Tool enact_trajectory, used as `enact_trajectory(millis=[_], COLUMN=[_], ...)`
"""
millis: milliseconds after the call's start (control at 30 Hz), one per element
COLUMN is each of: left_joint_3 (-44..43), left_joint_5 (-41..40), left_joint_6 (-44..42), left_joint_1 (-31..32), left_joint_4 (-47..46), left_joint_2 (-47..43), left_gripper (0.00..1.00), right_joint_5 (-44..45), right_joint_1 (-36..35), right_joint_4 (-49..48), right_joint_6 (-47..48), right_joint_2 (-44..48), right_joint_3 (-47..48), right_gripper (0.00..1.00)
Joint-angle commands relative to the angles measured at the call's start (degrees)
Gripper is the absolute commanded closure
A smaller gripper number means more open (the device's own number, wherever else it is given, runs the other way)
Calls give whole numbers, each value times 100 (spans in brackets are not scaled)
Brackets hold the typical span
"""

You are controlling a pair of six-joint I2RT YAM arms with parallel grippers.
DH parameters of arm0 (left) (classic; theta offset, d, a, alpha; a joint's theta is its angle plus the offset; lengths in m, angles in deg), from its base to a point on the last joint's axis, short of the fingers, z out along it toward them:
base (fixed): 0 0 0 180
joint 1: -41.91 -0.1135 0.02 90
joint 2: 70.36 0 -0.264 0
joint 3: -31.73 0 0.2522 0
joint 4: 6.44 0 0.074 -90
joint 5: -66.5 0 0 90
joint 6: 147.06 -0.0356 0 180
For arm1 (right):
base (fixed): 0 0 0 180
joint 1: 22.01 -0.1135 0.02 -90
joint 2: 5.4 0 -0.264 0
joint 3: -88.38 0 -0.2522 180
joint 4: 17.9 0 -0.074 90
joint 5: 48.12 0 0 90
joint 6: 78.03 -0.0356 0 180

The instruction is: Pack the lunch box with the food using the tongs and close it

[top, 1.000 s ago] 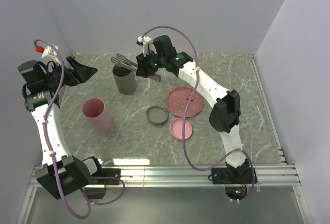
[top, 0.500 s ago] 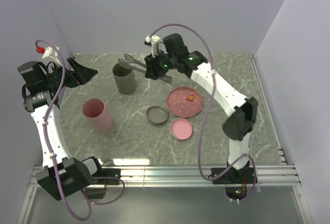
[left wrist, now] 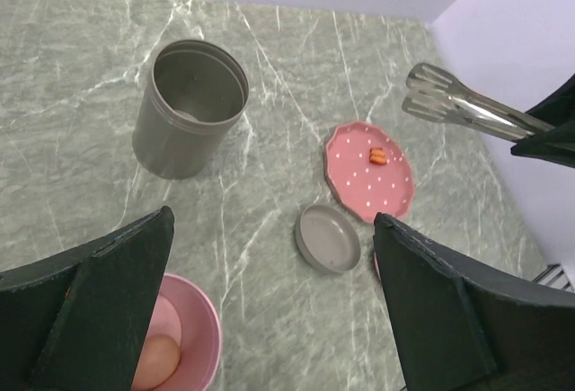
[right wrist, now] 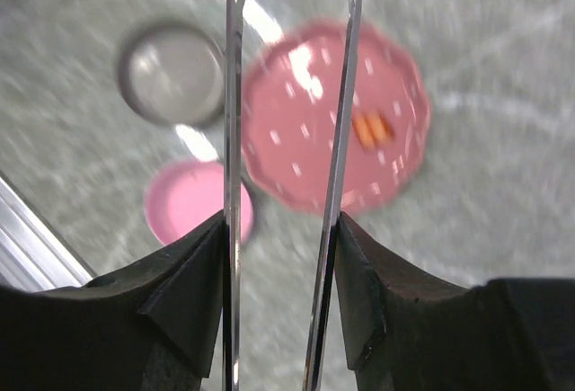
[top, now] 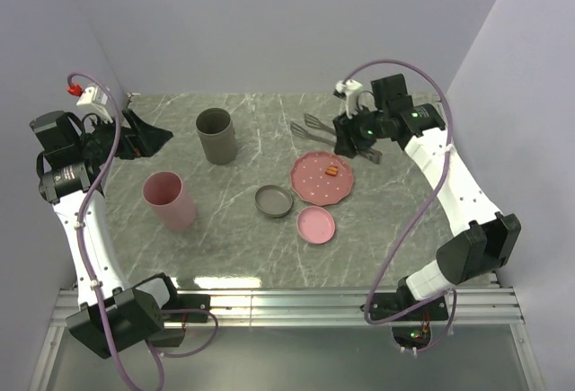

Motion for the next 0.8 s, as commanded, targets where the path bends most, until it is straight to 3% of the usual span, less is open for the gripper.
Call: enact_trajectory(millis=[0,267,767], left_joint_3=[-296,-322,-234], left_joint_5=[210,272,88], left_joint_6=[-523,-795,-646], left_joint_1=[-26,-26,-18], left_joint_4=[312,531,409], left_joint_2=[-45,42,130], left_gripper=[1,1,1], right_joint_5=[-269,-40,451], right_joint_1=[389,996,1304], right_joint_4=[524,516,24], right_joint_6=[747,1750,2410], right_joint_2=[363,557,162], right_joint_3=[-331,-1473,-2064], right_gripper=[45,45,48])
